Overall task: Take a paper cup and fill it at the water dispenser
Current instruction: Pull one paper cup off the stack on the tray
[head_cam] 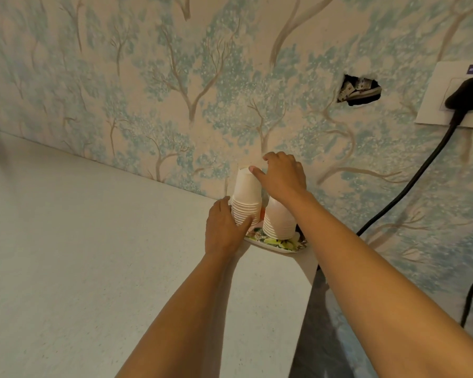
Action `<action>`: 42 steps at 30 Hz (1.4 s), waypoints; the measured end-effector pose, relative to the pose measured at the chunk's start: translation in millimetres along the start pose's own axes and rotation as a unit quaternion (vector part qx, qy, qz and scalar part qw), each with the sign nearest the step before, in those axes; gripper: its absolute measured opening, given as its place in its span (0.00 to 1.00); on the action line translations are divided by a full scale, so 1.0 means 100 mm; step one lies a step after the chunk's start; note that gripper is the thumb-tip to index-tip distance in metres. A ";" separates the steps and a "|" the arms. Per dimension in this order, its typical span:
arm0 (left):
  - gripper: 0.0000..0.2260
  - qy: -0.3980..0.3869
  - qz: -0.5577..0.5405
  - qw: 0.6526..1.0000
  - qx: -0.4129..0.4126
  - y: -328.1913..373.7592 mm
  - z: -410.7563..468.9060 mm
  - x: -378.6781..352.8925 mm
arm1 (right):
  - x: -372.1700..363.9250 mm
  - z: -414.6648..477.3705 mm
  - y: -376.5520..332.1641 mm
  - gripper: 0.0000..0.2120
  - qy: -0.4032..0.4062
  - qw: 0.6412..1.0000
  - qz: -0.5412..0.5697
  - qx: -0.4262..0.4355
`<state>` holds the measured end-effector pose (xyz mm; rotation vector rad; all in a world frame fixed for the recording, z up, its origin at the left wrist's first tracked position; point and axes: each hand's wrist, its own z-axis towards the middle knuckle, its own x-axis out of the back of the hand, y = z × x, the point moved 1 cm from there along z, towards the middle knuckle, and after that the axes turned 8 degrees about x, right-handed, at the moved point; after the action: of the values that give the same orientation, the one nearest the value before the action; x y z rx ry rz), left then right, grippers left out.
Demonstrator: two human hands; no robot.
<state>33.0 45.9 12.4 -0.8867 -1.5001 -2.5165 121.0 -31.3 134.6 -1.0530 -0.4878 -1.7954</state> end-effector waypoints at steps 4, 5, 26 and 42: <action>0.38 -0.002 -0.008 0.999 0.033 -0.04 0.12 -0.05 | -0.09 0.16 -0.05 0.31 -0.030 0.999 -0.021 0.002; 0.38 0.001 -0.008 0.999 0.039 -0.05 0.16 -0.06 | -0.11 0.19 -0.06 0.33 -0.037 0.999 -0.027 0.004; 0.36 -0.025 0.006 0.999 0.022 -0.04 0.41 -0.17 | -0.25 0.36 -0.12 0.31 -0.073 0.997 -0.023 0.007; 0.32 -0.044 -0.006 0.998 0.038 -0.04 0.39 -0.15 | -0.19 0.35 -0.12 0.30 -0.087 0.995 0.043 -0.002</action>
<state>61.4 77.4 15.1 -0.9921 -1.6193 -2.4406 128.9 9.7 139.6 -1.2228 -0.5358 -1.6381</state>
